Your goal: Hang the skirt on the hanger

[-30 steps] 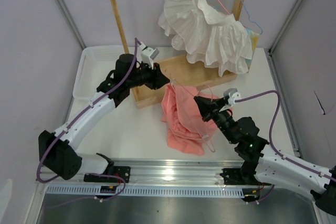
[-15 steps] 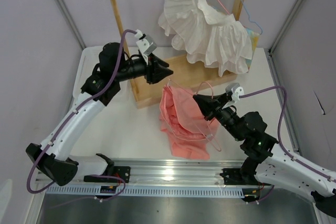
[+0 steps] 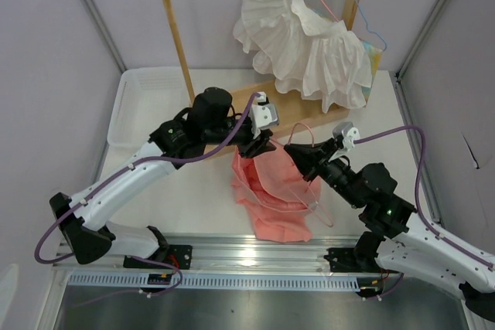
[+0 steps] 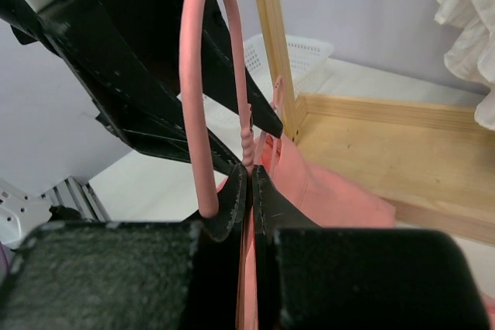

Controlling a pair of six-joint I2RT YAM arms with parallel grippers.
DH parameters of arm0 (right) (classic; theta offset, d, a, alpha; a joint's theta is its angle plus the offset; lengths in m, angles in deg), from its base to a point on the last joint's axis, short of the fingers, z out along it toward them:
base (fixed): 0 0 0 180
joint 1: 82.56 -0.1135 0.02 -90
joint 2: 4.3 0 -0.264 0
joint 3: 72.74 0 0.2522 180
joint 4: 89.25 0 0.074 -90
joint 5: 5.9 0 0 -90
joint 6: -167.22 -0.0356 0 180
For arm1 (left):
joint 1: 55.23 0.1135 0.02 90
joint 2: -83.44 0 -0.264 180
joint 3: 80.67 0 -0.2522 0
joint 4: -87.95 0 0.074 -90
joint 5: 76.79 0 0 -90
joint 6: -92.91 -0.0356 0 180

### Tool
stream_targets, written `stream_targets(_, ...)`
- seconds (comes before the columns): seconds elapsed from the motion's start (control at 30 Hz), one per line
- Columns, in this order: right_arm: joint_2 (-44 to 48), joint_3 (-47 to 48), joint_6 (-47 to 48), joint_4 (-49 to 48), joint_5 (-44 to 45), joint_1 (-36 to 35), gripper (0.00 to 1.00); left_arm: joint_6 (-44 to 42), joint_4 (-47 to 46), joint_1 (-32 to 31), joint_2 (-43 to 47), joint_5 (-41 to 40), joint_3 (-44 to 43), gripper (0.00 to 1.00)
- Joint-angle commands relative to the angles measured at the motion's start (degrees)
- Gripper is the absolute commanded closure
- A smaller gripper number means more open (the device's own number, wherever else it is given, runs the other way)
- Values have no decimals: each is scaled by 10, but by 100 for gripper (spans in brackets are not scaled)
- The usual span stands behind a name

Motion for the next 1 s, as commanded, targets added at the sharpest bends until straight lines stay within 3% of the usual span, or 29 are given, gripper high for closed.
stream_targets(0.0,18,38,-14,-35,-7,2,100,-31,-24,-7,37,-33,34,53)
stream_targets(0.2,16,49,-13,-22,-7,1,100,-46,-79,-14,51,-56,78,52)
stream_targets(0.73,6,58,-18,-19,-9,2,100,-80,-100,-65,9,-69,62,54)
stream_targets(0.83,2,62,-14,-18,-8,4,100,-74,-93,-68,2,-52,64,61)
stream_targets(0.93,-4,68,-11,-13,0,6,100,-57,-90,-69,5,-33,63,79)
stream_targets(0.97,-5,70,-11,-10,5,7,100,-42,-89,-69,8,-28,64,92)
